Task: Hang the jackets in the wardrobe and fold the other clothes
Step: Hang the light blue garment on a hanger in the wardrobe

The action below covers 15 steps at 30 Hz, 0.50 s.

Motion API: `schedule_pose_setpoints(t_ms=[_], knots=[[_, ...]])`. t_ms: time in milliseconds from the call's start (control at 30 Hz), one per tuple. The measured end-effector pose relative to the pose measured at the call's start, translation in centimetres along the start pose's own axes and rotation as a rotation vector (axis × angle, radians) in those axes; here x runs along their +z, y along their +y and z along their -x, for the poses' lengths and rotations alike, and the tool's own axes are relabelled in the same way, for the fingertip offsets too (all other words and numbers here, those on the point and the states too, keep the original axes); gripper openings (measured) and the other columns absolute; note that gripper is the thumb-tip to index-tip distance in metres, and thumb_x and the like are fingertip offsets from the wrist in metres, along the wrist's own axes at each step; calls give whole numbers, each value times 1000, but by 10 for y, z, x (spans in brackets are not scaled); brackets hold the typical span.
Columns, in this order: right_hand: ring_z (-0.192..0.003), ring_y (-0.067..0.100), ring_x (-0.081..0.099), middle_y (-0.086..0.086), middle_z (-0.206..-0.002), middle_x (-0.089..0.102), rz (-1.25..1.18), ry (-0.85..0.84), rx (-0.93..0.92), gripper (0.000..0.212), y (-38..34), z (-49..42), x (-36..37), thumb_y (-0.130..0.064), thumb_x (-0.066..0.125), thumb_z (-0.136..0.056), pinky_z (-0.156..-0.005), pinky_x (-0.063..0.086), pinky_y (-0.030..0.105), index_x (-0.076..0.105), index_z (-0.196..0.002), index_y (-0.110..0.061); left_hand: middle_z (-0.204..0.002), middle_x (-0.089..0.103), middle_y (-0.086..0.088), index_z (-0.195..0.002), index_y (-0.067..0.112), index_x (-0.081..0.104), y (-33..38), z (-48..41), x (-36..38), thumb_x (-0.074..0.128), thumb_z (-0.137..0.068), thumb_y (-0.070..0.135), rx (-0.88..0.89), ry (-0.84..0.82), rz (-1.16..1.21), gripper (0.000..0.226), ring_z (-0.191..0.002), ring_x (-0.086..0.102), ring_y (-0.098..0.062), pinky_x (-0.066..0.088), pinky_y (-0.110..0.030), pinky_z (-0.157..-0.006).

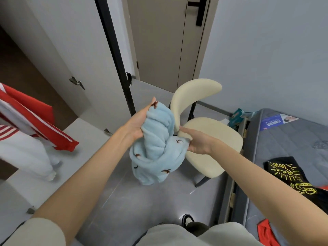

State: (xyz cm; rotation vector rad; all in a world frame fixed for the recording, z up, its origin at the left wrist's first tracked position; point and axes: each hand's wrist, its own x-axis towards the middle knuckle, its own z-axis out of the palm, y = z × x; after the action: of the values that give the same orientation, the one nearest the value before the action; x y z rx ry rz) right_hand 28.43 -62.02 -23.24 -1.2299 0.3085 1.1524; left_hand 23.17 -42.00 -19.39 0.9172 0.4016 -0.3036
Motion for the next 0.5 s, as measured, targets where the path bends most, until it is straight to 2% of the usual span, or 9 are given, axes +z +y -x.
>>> schedule_pose_setpoints(t_ms=[67,133,200,233,300,333,400,433,500], knots=[[-81,13,66,7,-103,68,106,42,-17,19,0,-4,6,-15,64,-91,-60,58,21,64,-107,-5,-69,66,-5,-72,11,72,5,3,1,50,-89,55,43,38,79,52,-64,65,-14,54,-22,-59],[-70,11,67,5,-86,71,105,77,-147,6,-7,-2,9,-12,68,-88,-57,56,19,67,-92,-7,-77,68,-6,-82,12,69,13,4,-1,50,-93,51,190,226,96,45,-72,67,-16,55,-27,-69],[-75,14,65,7,-87,68,155,58,-342,6,-24,9,9,-10,67,-87,-60,54,20,66,-93,-9,-83,65,-2,-88,16,62,19,8,-4,49,-97,41,365,474,-131,30,-80,62,-14,50,-29,-80],[-78,16,63,7,-88,65,189,26,-431,7,-34,17,8,-10,67,-87,-61,53,21,63,-92,-10,-81,63,3,-88,16,57,20,11,-6,47,-99,36,398,534,-355,25,-80,59,-10,46,-29,-80],[-76,18,58,7,-86,58,195,-88,-568,16,-58,37,9,-5,63,-88,-60,49,24,51,-82,-15,-88,62,11,-99,13,56,16,13,-9,42,-101,30,363,514,-783,21,-87,55,-1,43,-29,-87],[-75,19,58,8,-86,57,149,-168,-597,23,-69,47,10,0,58,-87,-60,49,25,44,-79,-16,-103,59,8,-116,12,54,13,13,-10,41,-102,28,334,511,-910,25,-100,52,-3,42,-31,-96],[-69,18,54,7,-79,52,76,-298,-614,22,-88,62,12,4,46,-78,-60,47,24,37,-73,-15,-132,43,-6,-140,15,38,13,13,-6,43,-101,25,337,525,-1006,41,-121,41,-14,33,-32,-109],[-63,15,45,4,-71,44,104,-302,-618,19,-92,68,14,2,41,-72,-57,41,24,34,-67,-15,-141,34,-10,-146,18,31,13,13,-1,46,-100,23,365,494,-1040,49,-127,36,-17,29,-30,-110],[-58,12,27,-1,-64,27,188,-251,-610,22,-91,73,16,2,34,-70,-54,27,24,27,-61,-17,-152,18,-9,-151,26,16,13,10,12,59,-93,18,414,325,-1177,72,-139,23,-19,20,-31,-115]])
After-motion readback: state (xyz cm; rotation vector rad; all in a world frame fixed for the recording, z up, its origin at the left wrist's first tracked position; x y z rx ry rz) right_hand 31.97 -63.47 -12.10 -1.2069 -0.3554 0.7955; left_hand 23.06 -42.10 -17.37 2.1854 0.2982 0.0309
